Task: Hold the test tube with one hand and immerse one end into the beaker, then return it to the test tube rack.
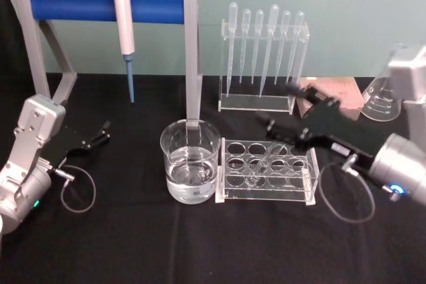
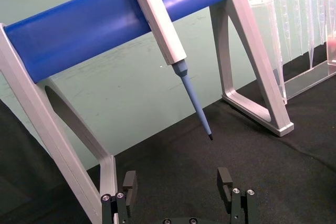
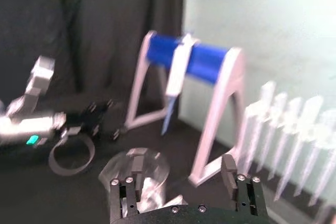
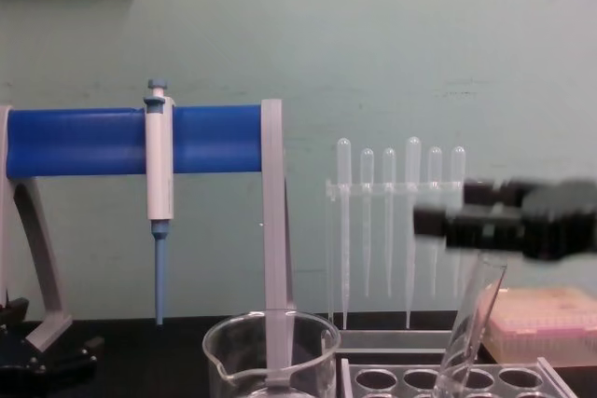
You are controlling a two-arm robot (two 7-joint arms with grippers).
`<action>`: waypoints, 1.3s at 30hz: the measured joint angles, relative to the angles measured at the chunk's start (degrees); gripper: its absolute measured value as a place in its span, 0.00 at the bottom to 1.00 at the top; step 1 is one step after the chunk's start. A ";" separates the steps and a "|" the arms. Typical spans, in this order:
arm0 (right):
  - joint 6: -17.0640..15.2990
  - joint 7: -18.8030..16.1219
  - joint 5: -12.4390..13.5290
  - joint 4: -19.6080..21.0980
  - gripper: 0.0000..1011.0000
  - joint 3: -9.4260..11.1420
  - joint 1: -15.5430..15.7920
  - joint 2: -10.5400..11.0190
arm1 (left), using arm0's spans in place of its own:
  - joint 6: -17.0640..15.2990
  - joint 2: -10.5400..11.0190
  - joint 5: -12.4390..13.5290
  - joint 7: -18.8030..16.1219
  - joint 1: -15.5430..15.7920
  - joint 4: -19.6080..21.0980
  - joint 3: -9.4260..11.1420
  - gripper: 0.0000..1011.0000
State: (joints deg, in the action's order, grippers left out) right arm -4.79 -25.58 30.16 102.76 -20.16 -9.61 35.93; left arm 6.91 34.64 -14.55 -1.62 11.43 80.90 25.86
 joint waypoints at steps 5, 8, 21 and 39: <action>1.43 6.26 -0.43 3.54 0.99 3.97 3.48 -1.70 | 0.00 0.00 0.00 0.00 0.00 0.00 0.00 0.99; 2.45 11.83 -2.28 4.73 0.99 6.36 6.02 -3.55 | 0.00 0.00 0.00 0.00 0.00 0.00 0.00 0.99; 6.66 30.17 -14.13 -0.18 0.99 10.03 11.21 -11.78 | 0.00 0.00 0.00 0.00 0.00 0.00 0.00 0.99; 6.87 31.66 -17.11 -5.67 0.99 10.87 11.63 -15.52 | 0.00 0.00 0.00 0.00 0.00 0.00 0.00 0.99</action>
State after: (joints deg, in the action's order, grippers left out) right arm 2.08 6.09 13.05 97.09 -9.28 2.02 20.41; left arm 6.91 34.65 -14.55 -1.62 11.43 80.90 25.86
